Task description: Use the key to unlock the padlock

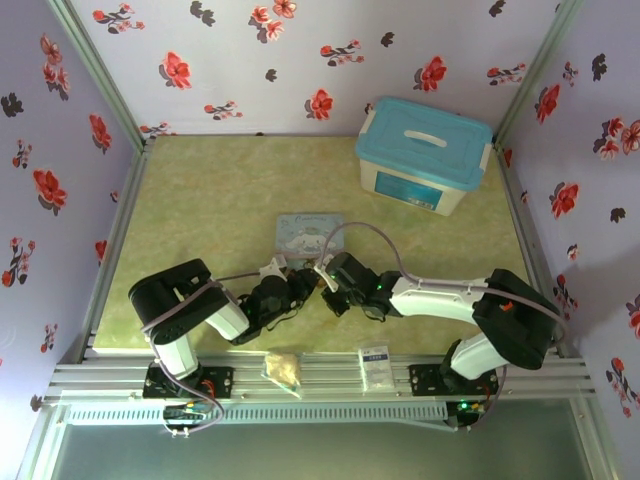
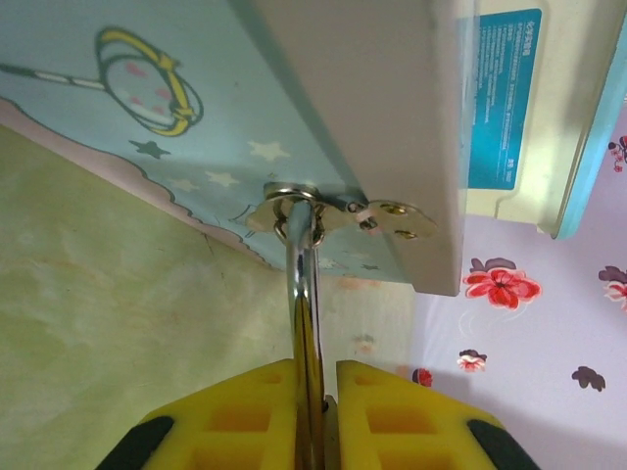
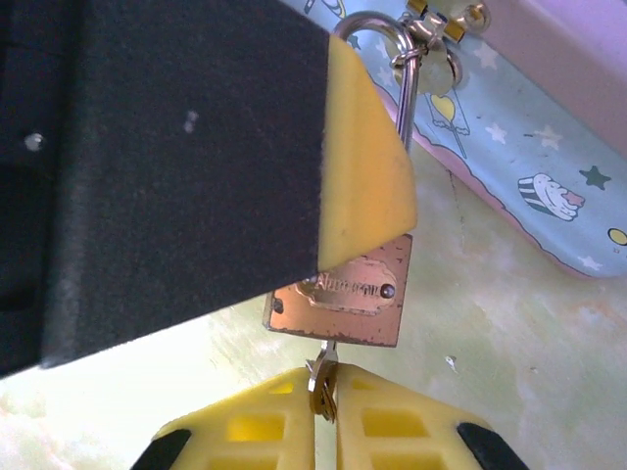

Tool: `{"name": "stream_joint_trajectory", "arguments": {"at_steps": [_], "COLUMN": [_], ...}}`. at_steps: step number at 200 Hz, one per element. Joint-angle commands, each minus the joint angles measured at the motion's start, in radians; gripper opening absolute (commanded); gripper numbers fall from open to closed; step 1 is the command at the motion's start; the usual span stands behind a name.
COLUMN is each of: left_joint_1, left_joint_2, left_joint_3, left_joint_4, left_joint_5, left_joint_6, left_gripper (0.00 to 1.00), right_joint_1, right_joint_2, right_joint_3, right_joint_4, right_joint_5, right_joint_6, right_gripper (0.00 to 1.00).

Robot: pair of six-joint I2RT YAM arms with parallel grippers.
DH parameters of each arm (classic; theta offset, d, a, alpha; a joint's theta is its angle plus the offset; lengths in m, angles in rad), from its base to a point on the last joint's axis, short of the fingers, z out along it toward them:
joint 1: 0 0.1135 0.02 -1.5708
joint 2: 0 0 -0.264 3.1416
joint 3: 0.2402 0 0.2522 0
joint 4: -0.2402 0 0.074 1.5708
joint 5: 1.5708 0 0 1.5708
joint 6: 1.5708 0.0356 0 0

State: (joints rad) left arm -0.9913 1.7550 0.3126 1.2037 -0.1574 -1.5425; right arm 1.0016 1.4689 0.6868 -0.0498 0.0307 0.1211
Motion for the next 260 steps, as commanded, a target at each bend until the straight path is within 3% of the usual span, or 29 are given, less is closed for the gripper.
{"name": "stream_joint_trajectory", "arguments": {"at_steps": [1,24,62,81,118,135,203,232,260], "left_joint_1": [-0.017,-0.018,-0.017,-0.011,0.029,0.041,0.16,0.194,0.238], "left_joint_2": [-0.015,-0.011,-0.013,-0.019,-0.052,-0.094,-0.225,-0.249,-0.252], "left_joint_3": [0.032,0.031,0.022,0.014,-0.007,0.018,0.122,0.204,0.225], "left_joint_4": [0.076,0.076,0.069,0.051,-0.054,-0.202,-0.739,-0.998,-1.064], "left_joint_5": [0.021,0.023,0.022,0.02,0.036,0.07,0.22,0.227,0.253], "left_joint_6": [0.005,0.001,0.017,0.034,0.094,0.147,0.392,0.547,0.614], "left_gripper": [0.0,0.0,0.0,0.0,0.0,0.0,0.0,0.02,0.03], "right_joint_1": [0.006,-0.007,-0.1,-0.107,-0.109,-0.119,-0.137,-0.152,-0.152], "right_joint_2": [0.006,0.01,-0.028,-0.042,-0.096,-0.144,-0.236,-0.227,-0.203], "right_joint_3": [-0.004,-0.012,-0.083,-0.076,-0.079,-0.119,-0.121,-0.069,-0.038], "right_joint_4": [0.103,0.159,0.305,0.252,0.138,0.168,0.088,0.013,0.015], "right_joint_5": [-0.005,-0.067,-0.274,-0.262,-0.143,-0.078,0.186,0.297,0.325], "right_joint_6": [-0.016,0.008,0.104,0.086,0.085,0.125,0.204,0.218,0.228], "right_gripper": [0.07,0.04,0.04,0.11,0.35,0.41,0.44,0.43,0.43]}}
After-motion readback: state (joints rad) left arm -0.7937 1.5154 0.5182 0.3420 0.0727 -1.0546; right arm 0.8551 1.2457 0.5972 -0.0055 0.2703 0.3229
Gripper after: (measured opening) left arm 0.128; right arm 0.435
